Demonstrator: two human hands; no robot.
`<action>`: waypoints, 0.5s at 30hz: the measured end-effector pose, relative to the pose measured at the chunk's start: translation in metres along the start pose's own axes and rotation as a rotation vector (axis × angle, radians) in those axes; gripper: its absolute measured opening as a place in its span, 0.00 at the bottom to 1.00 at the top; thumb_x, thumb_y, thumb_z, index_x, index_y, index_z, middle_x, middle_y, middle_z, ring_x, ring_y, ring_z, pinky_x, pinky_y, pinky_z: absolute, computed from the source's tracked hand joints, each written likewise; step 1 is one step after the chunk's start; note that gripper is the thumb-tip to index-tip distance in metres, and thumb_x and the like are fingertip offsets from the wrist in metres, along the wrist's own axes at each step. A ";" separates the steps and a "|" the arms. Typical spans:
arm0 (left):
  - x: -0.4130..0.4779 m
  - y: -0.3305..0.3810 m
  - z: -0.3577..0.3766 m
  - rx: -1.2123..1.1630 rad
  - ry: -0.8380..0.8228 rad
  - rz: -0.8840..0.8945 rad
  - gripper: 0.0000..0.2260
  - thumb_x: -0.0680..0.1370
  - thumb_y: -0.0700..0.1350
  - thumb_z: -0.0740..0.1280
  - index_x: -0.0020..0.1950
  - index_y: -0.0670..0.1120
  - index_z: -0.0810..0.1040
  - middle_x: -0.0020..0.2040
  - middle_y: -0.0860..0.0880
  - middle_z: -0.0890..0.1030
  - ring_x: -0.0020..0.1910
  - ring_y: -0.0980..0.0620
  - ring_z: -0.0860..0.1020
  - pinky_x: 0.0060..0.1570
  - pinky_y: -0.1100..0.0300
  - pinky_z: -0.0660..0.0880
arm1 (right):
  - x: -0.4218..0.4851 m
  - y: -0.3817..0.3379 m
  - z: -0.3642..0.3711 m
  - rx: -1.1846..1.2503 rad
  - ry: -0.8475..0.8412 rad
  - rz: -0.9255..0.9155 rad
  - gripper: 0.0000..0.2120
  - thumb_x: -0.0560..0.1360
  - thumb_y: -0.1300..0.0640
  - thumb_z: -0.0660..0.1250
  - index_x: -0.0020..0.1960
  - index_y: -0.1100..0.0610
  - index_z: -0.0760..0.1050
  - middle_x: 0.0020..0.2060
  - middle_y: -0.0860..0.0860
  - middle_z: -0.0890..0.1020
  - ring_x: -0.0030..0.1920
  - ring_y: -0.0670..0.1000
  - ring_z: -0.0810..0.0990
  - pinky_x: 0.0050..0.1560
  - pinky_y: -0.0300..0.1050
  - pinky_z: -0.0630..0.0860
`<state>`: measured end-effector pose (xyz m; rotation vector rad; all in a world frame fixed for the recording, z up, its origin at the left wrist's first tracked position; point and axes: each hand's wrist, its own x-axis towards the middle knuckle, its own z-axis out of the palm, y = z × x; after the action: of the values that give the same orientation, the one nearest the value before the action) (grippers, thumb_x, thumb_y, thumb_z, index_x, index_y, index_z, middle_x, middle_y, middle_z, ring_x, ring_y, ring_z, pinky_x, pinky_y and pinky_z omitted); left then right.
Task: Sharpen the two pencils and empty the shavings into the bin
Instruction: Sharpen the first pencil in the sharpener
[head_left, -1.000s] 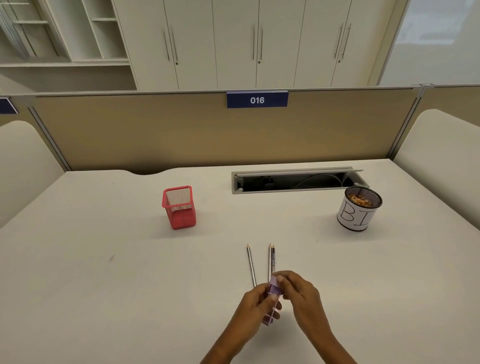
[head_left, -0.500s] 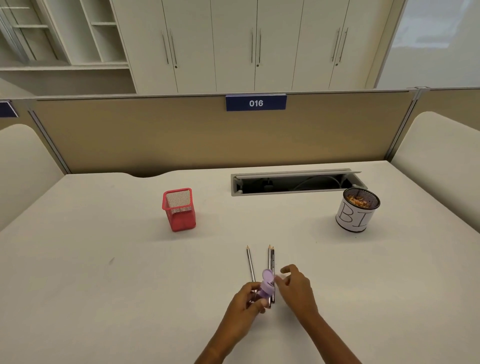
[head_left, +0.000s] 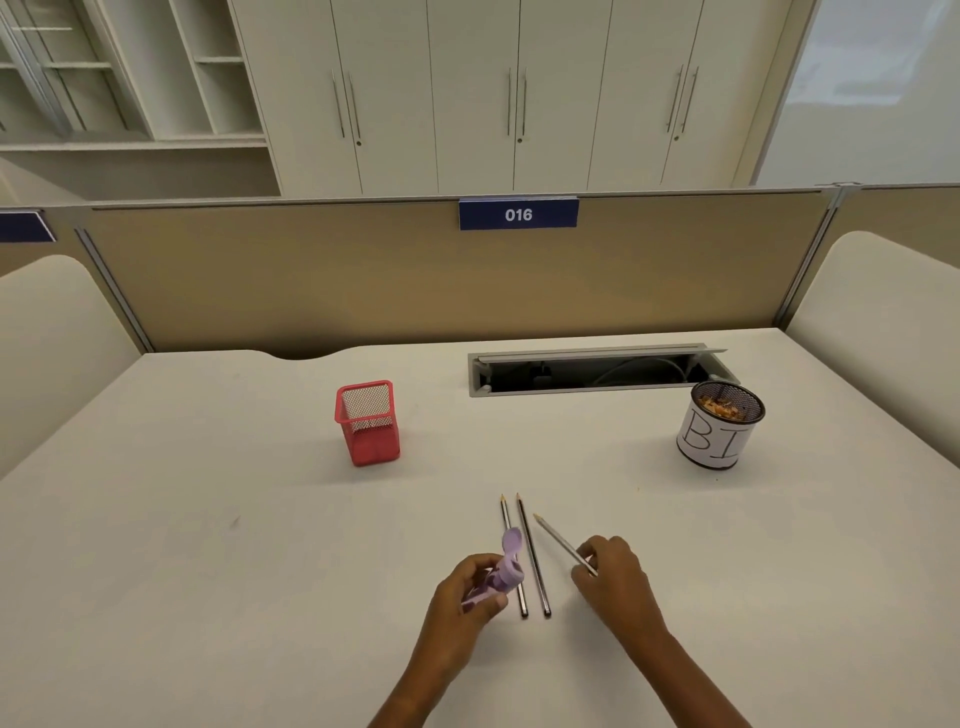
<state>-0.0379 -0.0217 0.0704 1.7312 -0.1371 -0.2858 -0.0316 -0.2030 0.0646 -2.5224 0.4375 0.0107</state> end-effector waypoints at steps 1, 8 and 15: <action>0.000 -0.001 -0.002 -0.002 0.015 0.005 0.16 0.74 0.31 0.65 0.47 0.54 0.74 0.47 0.55 0.79 0.48 0.56 0.77 0.43 0.75 0.72 | -0.005 0.001 -0.005 0.047 0.018 -0.023 0.10 0.75 0.60 0.60 0.55 0.59 0.73 0.46 0.52 0.72 0.42 0.50 0.72 0.34 0.34 0.64; 0.000 -0.002 -0.012 -0.050 0.091 0.026 0.17 0.73 0.29 0.64 0.47 0.52 0.76 0.47 0.53 0.80 0.45 0.62 0.78 0.42 0.76 0.72 | -0.048 0.002 -0.036 0.138 0.075 -0.350 0.03 0.75 0.56 0.65 0.43 0.48 0.72 0.34 0.42 0.72 0.40 0.37 0.74 0.36 0.27 0.68; -0.003 -0.003 -0.013 -0.026 0.071 0.034 0.17 0.73 0.28 0.64 0.48 0.50 0.77 0.47 0.53 0.80 0.40 0.71 0.77 0.41 0.76 0.72 | -0.059 0.005 -0.037 0.056 0.124 -0.506 0.12 0.69 0.42 0.58 0.43 0.46 0.77 0.32 0.35 0.68 0.34 0.30 0.72 0.34 0.20 0.65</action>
<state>-0.0377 -0.0084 0.0693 1.7098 -0.1101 -0.1999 -0.0919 -0.2092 0.0984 -2.5159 -0.1604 -0.3469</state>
